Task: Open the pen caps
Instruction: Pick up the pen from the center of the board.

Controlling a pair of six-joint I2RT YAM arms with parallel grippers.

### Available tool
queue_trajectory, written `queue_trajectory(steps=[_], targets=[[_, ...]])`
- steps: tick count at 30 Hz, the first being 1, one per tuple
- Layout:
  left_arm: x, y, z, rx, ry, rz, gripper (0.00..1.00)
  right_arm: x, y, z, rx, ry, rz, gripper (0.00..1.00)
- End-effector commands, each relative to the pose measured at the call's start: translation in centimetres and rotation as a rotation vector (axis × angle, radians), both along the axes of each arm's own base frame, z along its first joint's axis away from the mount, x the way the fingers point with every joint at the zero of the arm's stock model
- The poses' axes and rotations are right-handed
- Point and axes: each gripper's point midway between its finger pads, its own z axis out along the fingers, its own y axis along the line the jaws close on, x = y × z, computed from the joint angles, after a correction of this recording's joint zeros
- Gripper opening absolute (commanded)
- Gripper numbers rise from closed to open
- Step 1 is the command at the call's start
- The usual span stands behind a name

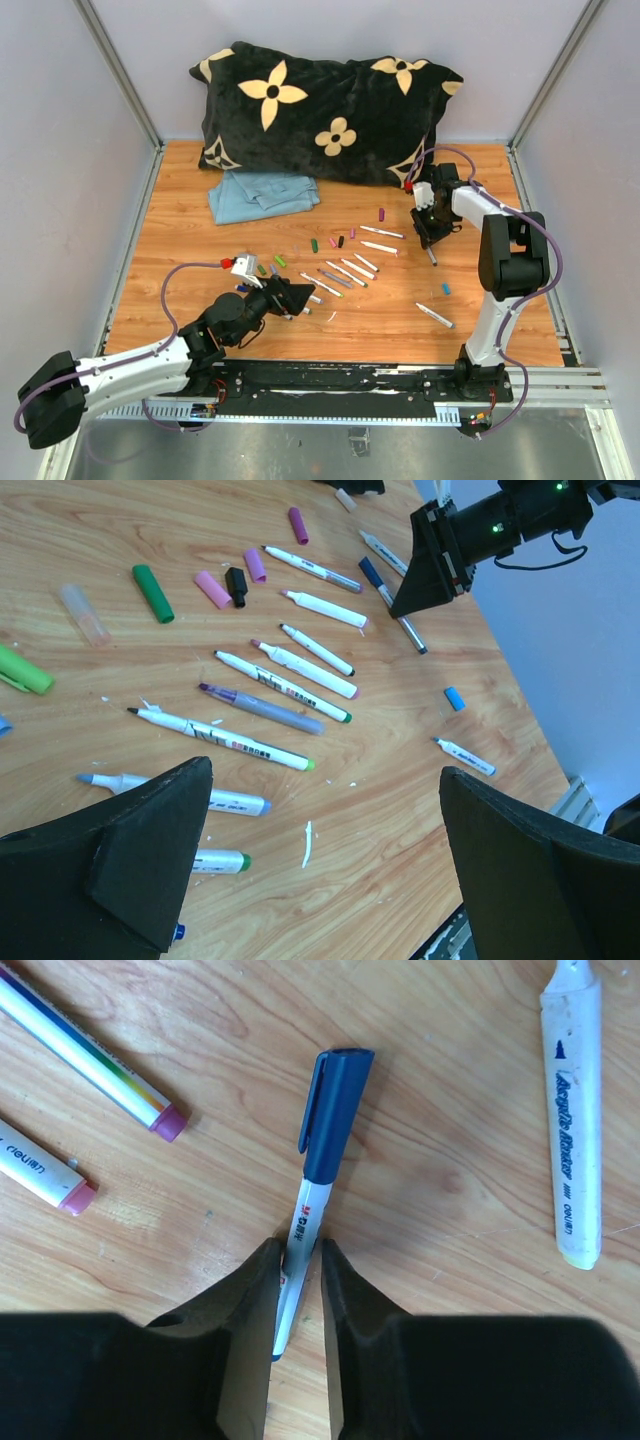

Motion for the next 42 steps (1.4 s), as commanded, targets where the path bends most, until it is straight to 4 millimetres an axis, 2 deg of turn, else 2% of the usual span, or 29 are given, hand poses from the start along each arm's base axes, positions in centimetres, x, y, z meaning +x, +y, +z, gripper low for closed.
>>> queue_trajectory(steps=[1, 4, 8, 14, 26, 33, 42], targets=[[0.1, -0.4, 1.1, -0.052, -0.018, -0.009, 0.99, -2.4, 0.1, -0.9, -0.022, 0.097, 0.051, 0.22], [0.1, -0.4, 1.2, -0.06, -0.014, -0.012, 0.99, -2.6, 0.0, -1.2, -0.026, 0.113, 0.056, 0.17], [0.0, -0.7, 1.5, -0.072, -0.017, -0.019, 0.99, -2.6, 0.0, -1.3, -0.027, 0.114, 0.06, 0.01], [-0.1, -1.3, 1.7, -0.098, -0.01, -0.044, 0.99, -2.3, 0.1, -0.4, -0.008, 0.088, 0.058, 0.01], [-0.4, -3.5, 2.4, -0.165, -0.006, -0.12, 0.99, -1.1, 0.4, 3.4, 0.1, -0.056, 0.034, 0.01], [-0.7, -4.1, 2.6, -0.223, 0.002, -0.148, 0.99, -1.2, 2.5, 6.4, 0.224, -0.141, 0.091, 0.01], [-0.4, -4.5, 3.5, -0.265, -0.024, -0.151, 0.99, -3.4, 7.4, 11.5, 0.516, -0.221, 0.227, 0.01]])
